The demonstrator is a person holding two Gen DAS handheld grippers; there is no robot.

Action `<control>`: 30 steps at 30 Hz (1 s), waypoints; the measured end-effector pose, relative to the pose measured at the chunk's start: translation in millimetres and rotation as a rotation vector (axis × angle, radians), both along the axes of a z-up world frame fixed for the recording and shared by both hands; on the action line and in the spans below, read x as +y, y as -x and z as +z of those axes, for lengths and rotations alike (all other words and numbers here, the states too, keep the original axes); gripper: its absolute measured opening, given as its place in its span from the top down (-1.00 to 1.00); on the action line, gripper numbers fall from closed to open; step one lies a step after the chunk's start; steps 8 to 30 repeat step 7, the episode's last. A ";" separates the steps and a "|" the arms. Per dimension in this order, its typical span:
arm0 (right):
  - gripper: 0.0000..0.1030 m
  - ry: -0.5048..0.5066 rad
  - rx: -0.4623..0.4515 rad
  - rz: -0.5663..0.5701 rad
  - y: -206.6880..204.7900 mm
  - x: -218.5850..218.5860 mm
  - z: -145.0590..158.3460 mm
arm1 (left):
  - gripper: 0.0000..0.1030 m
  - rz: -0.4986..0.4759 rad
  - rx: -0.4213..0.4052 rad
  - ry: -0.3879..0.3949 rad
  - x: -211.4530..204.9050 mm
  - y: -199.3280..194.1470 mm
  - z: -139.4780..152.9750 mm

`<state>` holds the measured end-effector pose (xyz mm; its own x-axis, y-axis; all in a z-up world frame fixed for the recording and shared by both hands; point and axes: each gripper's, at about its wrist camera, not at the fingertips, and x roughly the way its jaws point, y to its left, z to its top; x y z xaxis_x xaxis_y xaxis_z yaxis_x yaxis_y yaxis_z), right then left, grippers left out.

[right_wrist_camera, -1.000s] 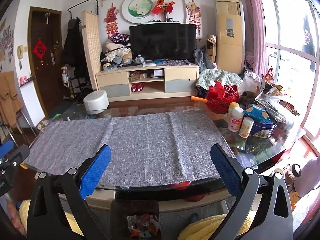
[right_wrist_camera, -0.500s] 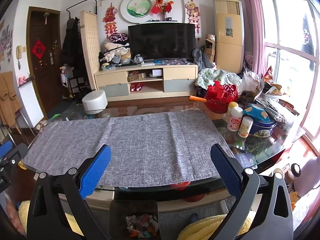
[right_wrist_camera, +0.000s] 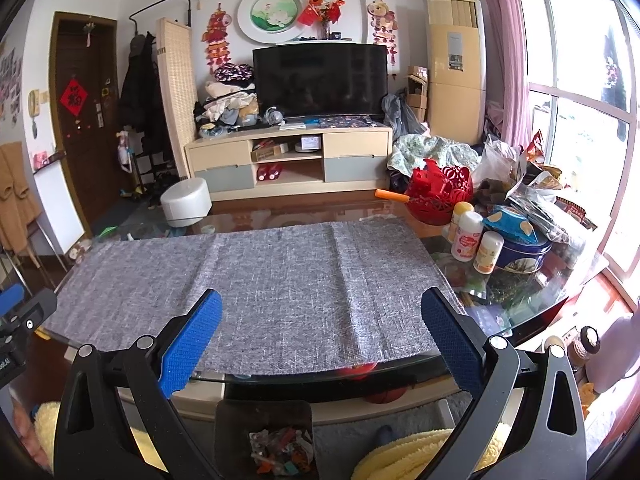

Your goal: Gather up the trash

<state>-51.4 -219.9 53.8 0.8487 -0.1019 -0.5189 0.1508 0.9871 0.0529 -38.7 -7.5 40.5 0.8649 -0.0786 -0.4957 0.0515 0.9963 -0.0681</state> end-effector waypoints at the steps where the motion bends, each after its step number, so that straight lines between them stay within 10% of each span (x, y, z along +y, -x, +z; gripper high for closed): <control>1: -0.94 0.000 0.001 -0.001 -0.6 0.1 -0.4 | -0.84 -0.001 0.004 0.009 1.4 -0.9 -0.3; 30: -0.94 0.000 0.006 -0.004 -2.4 0.1 -1.8 | -0.84 0.000 -0.004 -0.003 -0.7 -0.7 -0.9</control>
